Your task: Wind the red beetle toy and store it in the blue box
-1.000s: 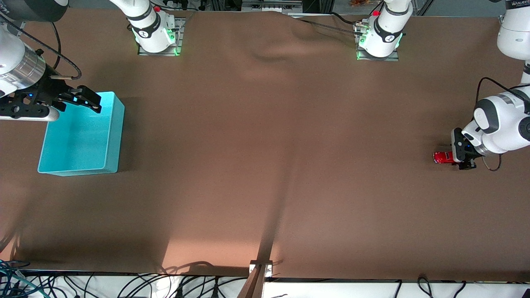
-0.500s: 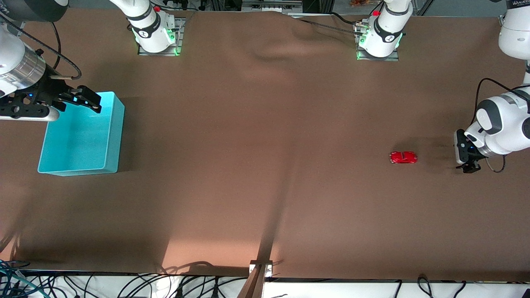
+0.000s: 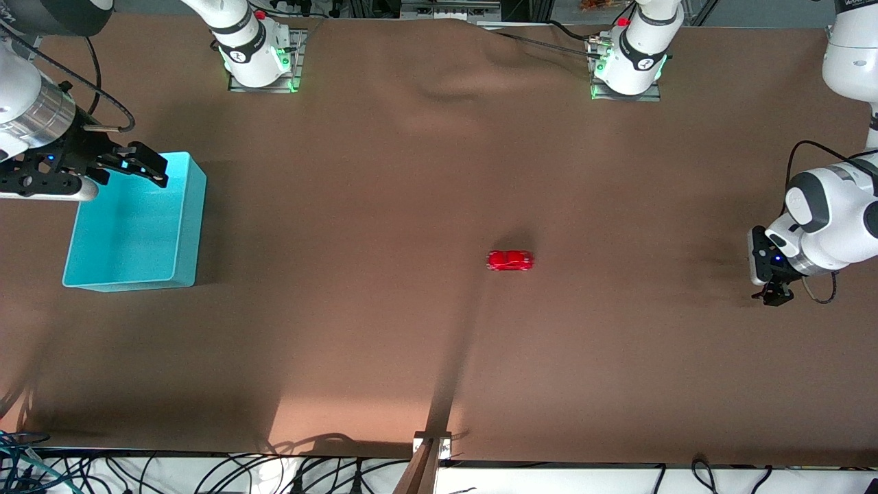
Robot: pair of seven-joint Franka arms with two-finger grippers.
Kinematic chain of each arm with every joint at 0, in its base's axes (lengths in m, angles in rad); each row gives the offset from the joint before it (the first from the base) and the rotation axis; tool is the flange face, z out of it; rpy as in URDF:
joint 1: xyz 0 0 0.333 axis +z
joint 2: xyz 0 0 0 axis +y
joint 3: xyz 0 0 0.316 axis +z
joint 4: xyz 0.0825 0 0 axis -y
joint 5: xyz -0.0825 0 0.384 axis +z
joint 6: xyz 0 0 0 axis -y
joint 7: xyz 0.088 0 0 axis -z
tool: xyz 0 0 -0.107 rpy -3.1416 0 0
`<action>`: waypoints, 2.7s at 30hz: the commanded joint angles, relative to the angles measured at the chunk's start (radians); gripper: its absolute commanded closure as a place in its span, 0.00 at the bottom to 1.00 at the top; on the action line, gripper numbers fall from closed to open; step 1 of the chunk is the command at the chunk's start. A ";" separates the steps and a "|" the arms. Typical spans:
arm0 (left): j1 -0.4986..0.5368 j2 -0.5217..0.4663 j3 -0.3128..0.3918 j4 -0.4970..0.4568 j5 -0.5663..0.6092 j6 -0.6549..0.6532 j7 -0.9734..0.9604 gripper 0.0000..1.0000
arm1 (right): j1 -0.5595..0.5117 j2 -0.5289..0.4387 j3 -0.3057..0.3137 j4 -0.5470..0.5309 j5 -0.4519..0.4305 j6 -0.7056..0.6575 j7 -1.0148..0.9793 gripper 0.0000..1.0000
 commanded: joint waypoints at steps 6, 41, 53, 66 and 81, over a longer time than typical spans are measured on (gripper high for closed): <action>-0.013 -0.036 -0.012 0.049 -0.026 -0.005 -0.084 0.00 | -0.004 0.007 0.001 0.023 0.017 -0.019 -0.004 0.00; -0.331 -0.475 0.125 0.045 -0.101 -0.525 -1.126 0.00 | -0.003 0.102 -0.016 0.013 0.021 -0.016 -0.428 0.00; -0.438 -0.584 0.160 0.051 -0.130 -0.725 -1.632 0.00 | -0.067 0.225 -0.029 -0.006 0.021 0.015 -1.011 0.00; -0.426 -0.575 0.087 0.267 -0.193 -0.992 -1.904 0.00 | -0.130 0.288 -0.027 -0.237 0.044 0.358 -1.533 0.00; -0.408 -0.535 0.033 0.353 -0.191 -1.041 -2.022 0.00 | -0.130 0.403 0.010 -0.357 0.044 0.728 -1.810 0.00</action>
